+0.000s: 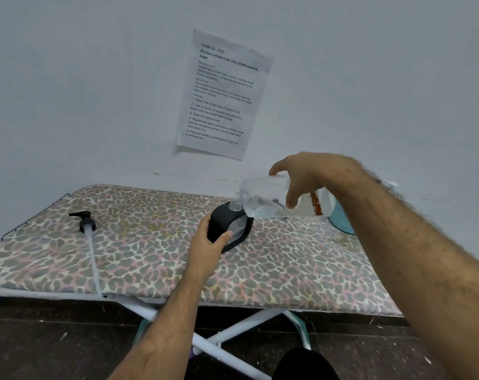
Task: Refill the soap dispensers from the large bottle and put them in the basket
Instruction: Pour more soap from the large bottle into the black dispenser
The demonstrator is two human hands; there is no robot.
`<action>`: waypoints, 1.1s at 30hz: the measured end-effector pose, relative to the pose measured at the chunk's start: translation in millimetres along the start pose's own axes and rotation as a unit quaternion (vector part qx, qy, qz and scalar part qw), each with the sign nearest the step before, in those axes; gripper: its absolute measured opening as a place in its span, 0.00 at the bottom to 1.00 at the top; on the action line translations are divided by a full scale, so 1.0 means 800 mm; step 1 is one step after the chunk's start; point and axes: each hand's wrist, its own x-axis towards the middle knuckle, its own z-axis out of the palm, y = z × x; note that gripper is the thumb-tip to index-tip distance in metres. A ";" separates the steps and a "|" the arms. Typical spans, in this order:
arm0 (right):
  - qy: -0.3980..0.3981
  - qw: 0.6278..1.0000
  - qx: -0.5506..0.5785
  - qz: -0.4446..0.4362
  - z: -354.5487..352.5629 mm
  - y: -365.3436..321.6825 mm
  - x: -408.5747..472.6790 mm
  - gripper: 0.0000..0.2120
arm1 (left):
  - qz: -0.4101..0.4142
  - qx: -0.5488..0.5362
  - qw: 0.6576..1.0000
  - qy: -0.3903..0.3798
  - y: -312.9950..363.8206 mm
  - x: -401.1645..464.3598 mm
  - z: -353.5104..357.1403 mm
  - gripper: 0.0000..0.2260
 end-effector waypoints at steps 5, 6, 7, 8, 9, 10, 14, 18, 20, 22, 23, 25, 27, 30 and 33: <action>-0.004 1.000 -0.006 -0.002 -0.002 0.000 0.002 0.40 | 0.001 -0.001 1.000 0.002 0.001 -0.002 0.000 0.25; -0.004 1.000 -0.008 -0.002 -0.002 0.000 0.002 0.40 | 0.001 -0.001 1.000 0.002 0.001 -0.002 0.000 0.25; -0.004 1.000 -0.010 -0.002 -0.003 0.000 0.001 0.40 | 0.001 -0.002 1.000 0.001 0.001 -0.002 0.000 0.25; -0.003 1.000 -0.010 -0.003 -0.003 0.000 0.000 0.40 | 0.001 -0.002 1.000 0.001 0.001 -0.001 0.000 0.25; -0.002 1.000 -0.010 -0.003 -0.003 -0.001 0.000 0.39 | 0.001 -0.002 1.000 0.000 0.001 -0.001 0.000 0.25; -0.002 1.000 -0.010 -0.004 -0.003 -0.001 -0.001 0.39 | 0.001 -0.001 1.000 0.000 0.001 -0.001 0.000 0.25; 0.004 1.000 -0.015 -0.005 -0.003 -0.004 0.001 0.40 | -0.001 -0.001 1.000 0.000 -0.001 -0.001 -0.001 0.25; 0.009 0.999 -0.033 -0.002 -0.003 -0.006 0.004 0.42 | 0.000 -0.001 1.000 -0.001 -0.001 0.000 -0.001 0.25; 0.011 0.999 -0.039 -0.001 -0.003 -0.008 0.004 0.42 | -0.002 0.000 1.000 -0.001 -0.002 0.001 -0.001 0.25; 0.012 0.999 -0.043 0.000 -0.003 -0.008 0.005 0.42 | -0.003 -0.001 1.000 -0.001 -0.002 0.001 -0.001 0.25; 0.012 0.999 -0.045 0.000 -0.003 -0.008 0.006 0.42 | -0.003 -0.001 1.000 -0.002 -0.002 0.001 -0.001 0.25; 0.012 0.999 -0.050 -0.001 -0.003 -0.008 0.007 0.42 | -0.003 -0.002 1.000 -0.001 -0.002 0.001 0.000 0.25; 0.014 0.998 -0.054 -0.002 -0.002 -0.008 0.008 0.42 | -0.002 -0.003 1.000 0.000 -0.001 0.000 0.000 0.26; 0.020 0.997 -0.071 -0.003 0.000 -0.007 0.011 0.42 | 0.001 -0.006 1.000 -0.001 0.000 -0.001 0.000 0.26; 0.031 0.996 -0.086 0.002 0.002 -0.008 0.013 0.42 | 0.001 -0.007 1.000 -0.001 0.001 -0.001 0.000 0.26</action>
